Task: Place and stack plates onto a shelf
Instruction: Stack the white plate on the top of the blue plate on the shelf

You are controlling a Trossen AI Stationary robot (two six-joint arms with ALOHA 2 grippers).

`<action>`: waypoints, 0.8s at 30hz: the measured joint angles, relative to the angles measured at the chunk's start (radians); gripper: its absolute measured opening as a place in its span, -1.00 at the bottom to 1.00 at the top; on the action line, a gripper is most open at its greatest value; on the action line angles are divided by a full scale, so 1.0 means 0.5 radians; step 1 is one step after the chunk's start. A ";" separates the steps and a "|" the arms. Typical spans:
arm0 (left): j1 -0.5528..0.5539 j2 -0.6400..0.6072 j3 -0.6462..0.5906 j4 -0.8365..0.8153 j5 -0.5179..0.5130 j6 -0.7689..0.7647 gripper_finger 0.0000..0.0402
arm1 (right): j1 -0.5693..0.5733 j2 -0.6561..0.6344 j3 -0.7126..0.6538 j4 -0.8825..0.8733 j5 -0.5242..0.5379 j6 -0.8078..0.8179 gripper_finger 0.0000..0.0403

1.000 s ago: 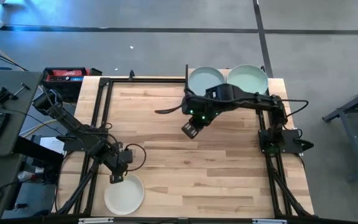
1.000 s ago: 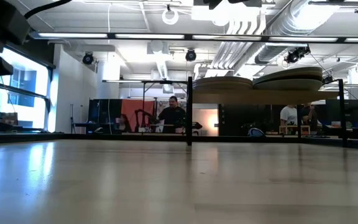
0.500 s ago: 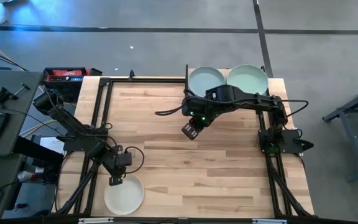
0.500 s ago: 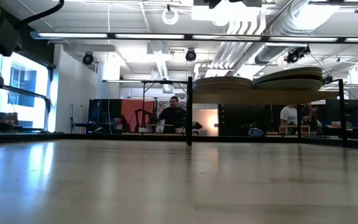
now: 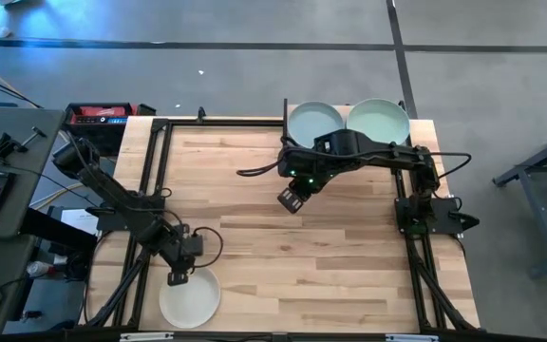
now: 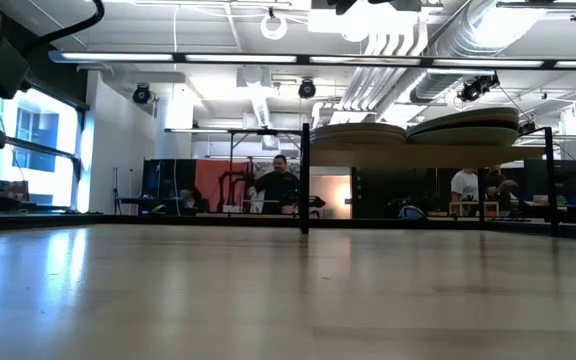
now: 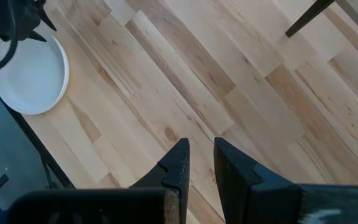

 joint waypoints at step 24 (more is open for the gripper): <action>0.002 0.310 0.008 0.078 0.048 -0.004 -0.72 | -0.001 0.000 0.000 0.000 -0.004 -0.001 -0.75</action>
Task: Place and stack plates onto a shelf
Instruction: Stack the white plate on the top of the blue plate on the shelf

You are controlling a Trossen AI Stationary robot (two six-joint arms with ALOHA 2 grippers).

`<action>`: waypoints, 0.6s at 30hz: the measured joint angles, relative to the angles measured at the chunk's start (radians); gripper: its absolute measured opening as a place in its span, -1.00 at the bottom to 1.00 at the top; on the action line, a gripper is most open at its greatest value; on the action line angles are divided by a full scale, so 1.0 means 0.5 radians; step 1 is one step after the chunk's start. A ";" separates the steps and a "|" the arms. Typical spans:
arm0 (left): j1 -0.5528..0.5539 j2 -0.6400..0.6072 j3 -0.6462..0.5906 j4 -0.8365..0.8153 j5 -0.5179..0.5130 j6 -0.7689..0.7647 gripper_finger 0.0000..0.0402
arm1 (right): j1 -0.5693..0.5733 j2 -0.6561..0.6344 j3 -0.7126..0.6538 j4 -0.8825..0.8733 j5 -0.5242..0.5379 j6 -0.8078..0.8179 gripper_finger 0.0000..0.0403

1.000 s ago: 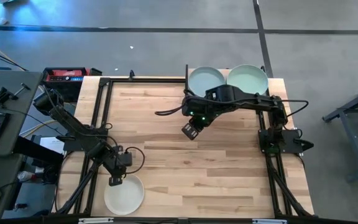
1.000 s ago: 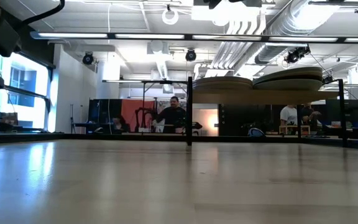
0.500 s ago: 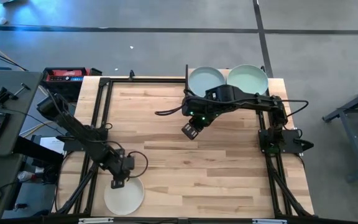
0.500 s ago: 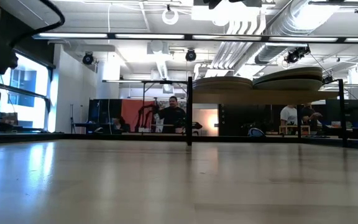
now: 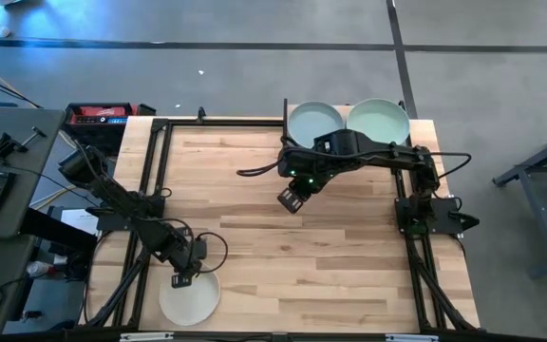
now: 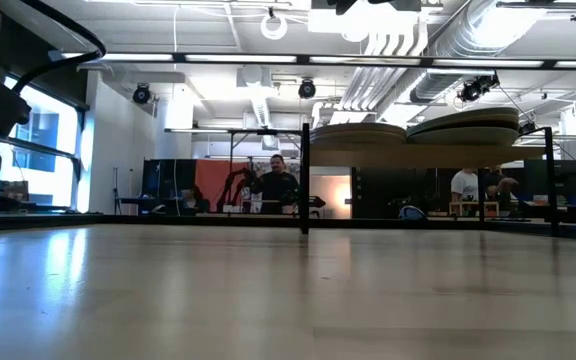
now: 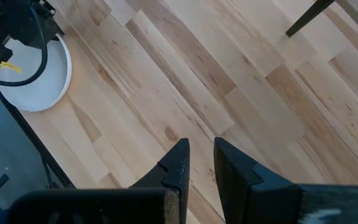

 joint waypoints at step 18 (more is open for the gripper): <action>0.055 0.009 0.179 -0.069 -0.050 -0.078 -0.99 | -0.115 0.000 -0.001 -0.007 0.024 0.036 -0.75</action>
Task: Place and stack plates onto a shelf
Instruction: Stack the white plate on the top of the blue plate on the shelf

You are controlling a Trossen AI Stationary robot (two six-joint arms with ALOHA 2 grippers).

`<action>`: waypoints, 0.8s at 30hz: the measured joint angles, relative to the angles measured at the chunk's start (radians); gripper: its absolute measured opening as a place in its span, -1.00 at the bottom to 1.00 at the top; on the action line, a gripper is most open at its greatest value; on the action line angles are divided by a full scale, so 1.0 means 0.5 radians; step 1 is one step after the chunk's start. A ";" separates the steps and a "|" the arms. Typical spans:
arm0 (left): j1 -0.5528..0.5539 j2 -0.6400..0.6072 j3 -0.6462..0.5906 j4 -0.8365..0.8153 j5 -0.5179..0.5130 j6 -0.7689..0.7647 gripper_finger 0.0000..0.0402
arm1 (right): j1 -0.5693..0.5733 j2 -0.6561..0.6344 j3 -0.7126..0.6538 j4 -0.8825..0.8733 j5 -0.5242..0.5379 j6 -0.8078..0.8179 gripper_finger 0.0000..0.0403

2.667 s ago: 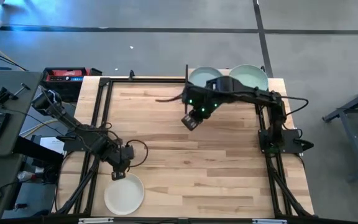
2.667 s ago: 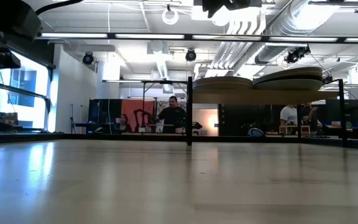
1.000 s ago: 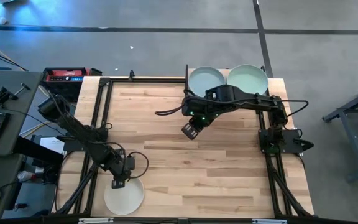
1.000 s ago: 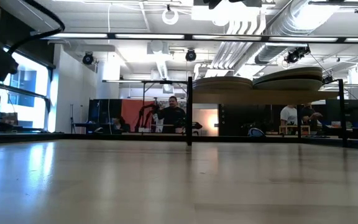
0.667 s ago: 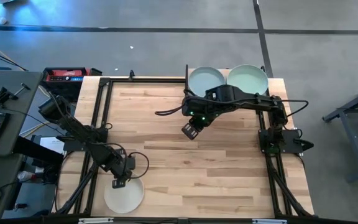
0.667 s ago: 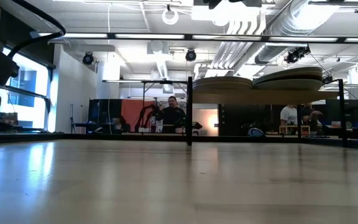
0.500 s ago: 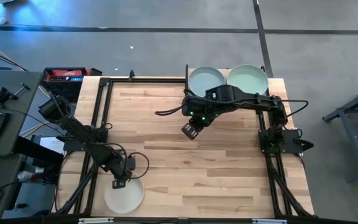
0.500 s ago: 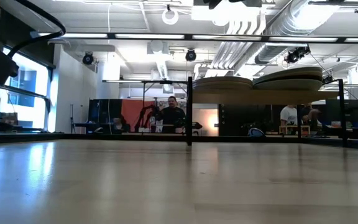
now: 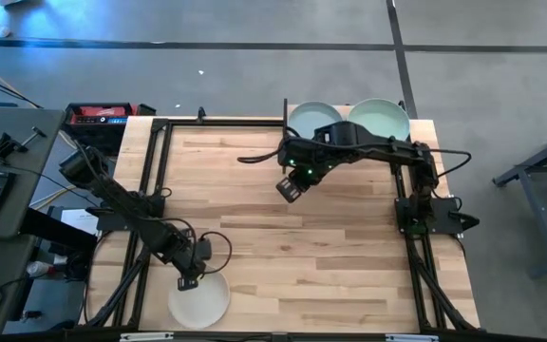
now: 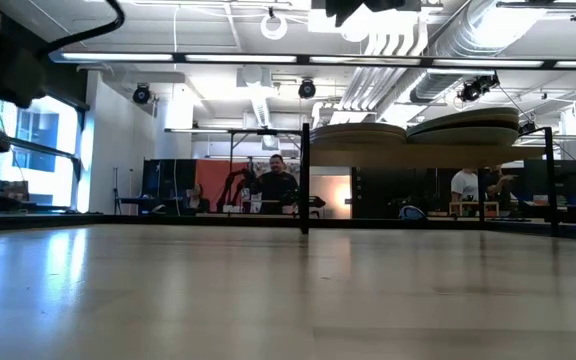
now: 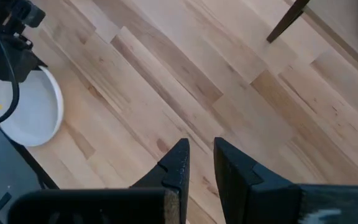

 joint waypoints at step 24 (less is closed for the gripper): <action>0.808 -0.002 0.664 -0.604 -0.154 0.161 -1.00 | -0.159 -0.004 0.000 -0.047 0.114 -0.373 -0.46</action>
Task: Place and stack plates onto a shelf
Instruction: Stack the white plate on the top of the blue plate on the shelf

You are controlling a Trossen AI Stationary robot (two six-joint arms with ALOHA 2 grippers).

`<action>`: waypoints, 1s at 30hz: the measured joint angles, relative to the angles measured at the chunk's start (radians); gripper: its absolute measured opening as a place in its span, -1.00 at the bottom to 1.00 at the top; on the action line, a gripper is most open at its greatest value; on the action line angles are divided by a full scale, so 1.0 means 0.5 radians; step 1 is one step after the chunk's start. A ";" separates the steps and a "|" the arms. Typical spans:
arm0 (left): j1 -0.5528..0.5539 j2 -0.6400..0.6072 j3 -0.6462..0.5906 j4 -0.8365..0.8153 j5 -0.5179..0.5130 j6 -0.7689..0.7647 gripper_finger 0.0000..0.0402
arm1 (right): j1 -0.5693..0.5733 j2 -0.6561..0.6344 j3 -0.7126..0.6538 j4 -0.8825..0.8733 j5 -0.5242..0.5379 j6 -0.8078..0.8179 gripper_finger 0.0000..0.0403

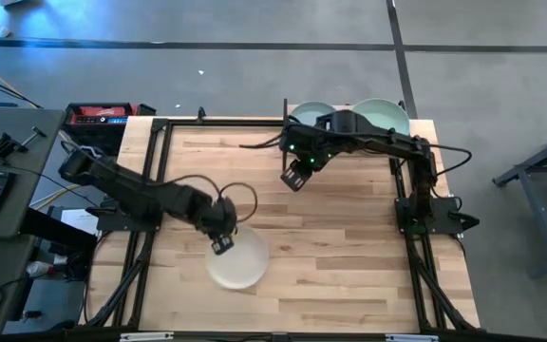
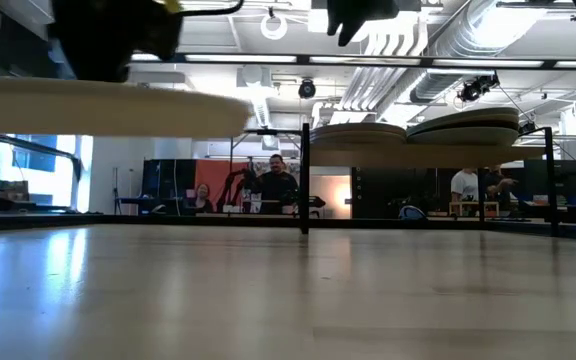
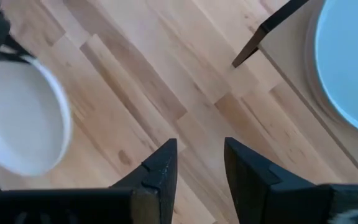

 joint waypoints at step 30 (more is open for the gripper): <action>1.187 -0.001 0.509 0.287 -0.336 0.698 -1.00 | -0.473 -0.003 0.000 0.207 -0.267 -0.885 -0.46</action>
